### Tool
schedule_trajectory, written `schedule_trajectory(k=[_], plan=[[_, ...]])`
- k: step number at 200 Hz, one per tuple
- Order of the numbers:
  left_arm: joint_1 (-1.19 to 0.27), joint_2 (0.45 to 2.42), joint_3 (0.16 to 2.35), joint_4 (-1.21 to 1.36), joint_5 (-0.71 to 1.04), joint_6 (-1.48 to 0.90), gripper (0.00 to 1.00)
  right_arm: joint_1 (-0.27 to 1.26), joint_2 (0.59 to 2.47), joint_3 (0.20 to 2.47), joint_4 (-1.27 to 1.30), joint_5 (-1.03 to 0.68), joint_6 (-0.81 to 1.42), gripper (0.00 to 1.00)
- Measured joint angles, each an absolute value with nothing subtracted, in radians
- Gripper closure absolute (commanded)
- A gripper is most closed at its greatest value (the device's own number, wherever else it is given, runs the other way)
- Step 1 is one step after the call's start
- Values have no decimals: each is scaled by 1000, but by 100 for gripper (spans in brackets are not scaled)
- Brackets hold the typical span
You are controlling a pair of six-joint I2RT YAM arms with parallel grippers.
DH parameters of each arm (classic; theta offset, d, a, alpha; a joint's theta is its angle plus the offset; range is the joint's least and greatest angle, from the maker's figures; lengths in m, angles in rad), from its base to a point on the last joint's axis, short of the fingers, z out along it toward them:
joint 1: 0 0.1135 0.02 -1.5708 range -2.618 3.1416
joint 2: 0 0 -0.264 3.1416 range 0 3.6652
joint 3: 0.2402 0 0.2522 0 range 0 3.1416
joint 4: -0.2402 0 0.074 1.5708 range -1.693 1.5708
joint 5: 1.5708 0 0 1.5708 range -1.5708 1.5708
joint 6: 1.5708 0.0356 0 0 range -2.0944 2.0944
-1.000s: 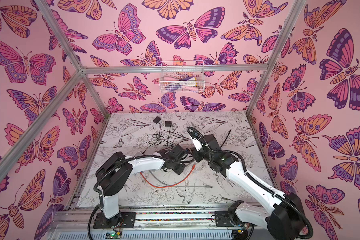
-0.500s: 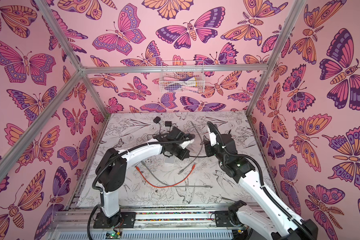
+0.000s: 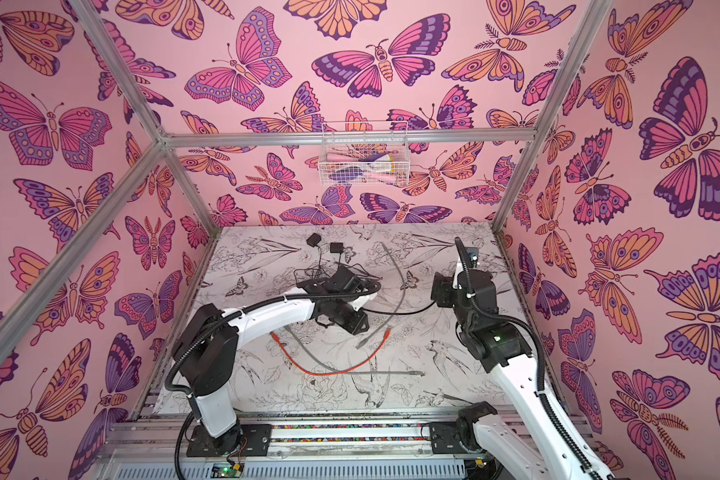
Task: Insert the plug into the switch port
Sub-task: 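Lower the left gripper onto the grey ethernet plug and close on it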
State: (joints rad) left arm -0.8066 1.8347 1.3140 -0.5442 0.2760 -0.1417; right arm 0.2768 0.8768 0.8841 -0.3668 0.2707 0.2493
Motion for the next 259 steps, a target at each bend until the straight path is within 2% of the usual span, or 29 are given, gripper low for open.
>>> schedule_trajectory(k=[49, 122, 182, 206, 238, 259], plan=[[-850, 1842, 1298, -548, 191, -147, 68, 268, 926, 872, -374, 206, 311, 19], [-897, 1975, 1350, -565, 134, -146, 65, 268, 909, 841, -373, 167, 315, 19], [-925, 2064, 1469, -654, 31, -139, 65, 268, 894, 816, -369, 162, 316, 19], [-944, 2083, 1496, -684, -27, -134, 76, 268, 893, 816, -363, 159, 316, 19], [-944, 2087, 1505, -698, -53, -119, 100, 268, 885, 816, -363, 160, 316, 19], [-942, 2085, 1507, -703, -51, -105, 100, 265, 869, 816, -363, 169, 315, 19]])
